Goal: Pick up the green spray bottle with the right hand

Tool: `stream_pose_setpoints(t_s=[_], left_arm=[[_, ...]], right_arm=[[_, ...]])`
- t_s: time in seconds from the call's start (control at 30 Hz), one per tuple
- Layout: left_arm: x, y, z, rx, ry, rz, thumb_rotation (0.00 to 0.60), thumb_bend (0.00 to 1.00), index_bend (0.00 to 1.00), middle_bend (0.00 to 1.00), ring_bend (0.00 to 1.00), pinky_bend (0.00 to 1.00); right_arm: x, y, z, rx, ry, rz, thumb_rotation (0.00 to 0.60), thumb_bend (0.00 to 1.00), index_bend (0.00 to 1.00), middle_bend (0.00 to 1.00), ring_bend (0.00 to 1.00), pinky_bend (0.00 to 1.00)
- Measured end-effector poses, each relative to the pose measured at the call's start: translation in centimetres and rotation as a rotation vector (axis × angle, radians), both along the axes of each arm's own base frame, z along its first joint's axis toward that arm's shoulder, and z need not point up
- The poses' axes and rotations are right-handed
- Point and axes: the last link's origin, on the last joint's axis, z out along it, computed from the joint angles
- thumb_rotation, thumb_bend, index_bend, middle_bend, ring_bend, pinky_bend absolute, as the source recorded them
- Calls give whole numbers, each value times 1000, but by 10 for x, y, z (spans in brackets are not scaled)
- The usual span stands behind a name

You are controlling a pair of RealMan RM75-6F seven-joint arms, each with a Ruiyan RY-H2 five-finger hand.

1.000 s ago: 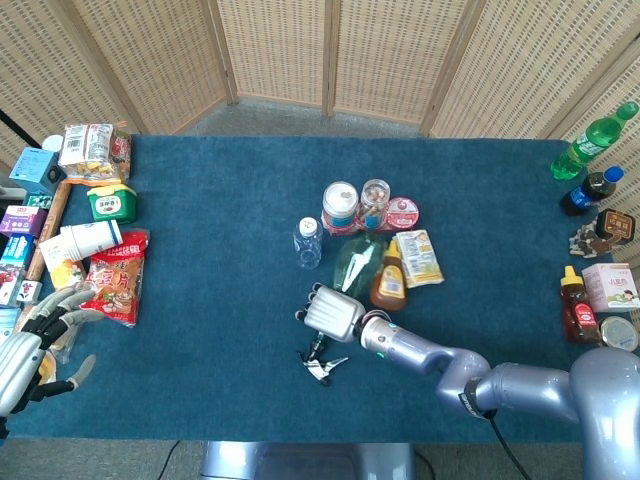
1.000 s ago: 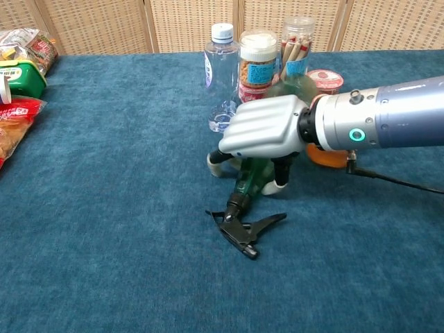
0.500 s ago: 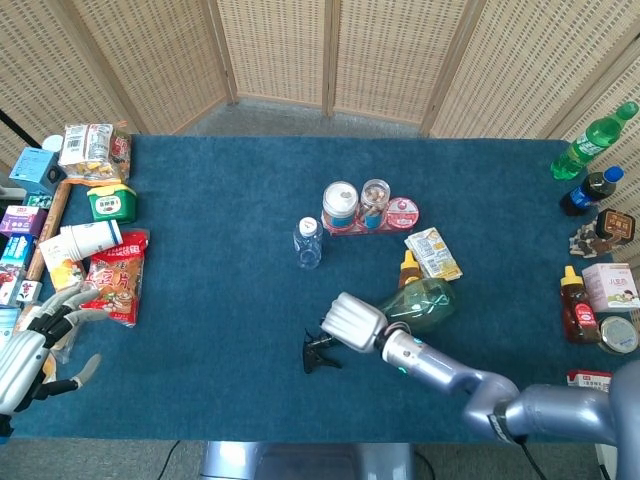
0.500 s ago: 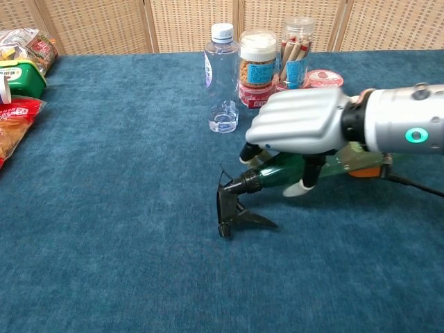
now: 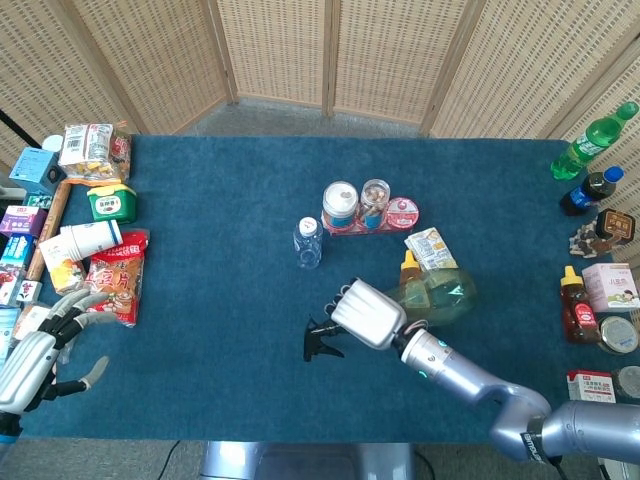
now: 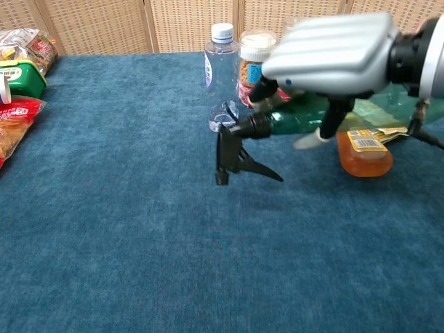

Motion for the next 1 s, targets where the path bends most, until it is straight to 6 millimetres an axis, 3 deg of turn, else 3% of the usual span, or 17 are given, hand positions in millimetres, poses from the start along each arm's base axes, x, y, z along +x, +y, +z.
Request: stream_pose_setpoints(t_s=[0.67,1.0], left_arm=[[-8,-14,-3,-8,-19,17,600,444,273,158,0,0],[-8,-14,-4,-9,-20,15,600,444,273,159,0,0]], right_arm=[[71,-21,61,-81,-318,85,600,274,592,943,1000,1000],[77,-20,70,-98,-328,113,600,273,590,940,1000,1000]])
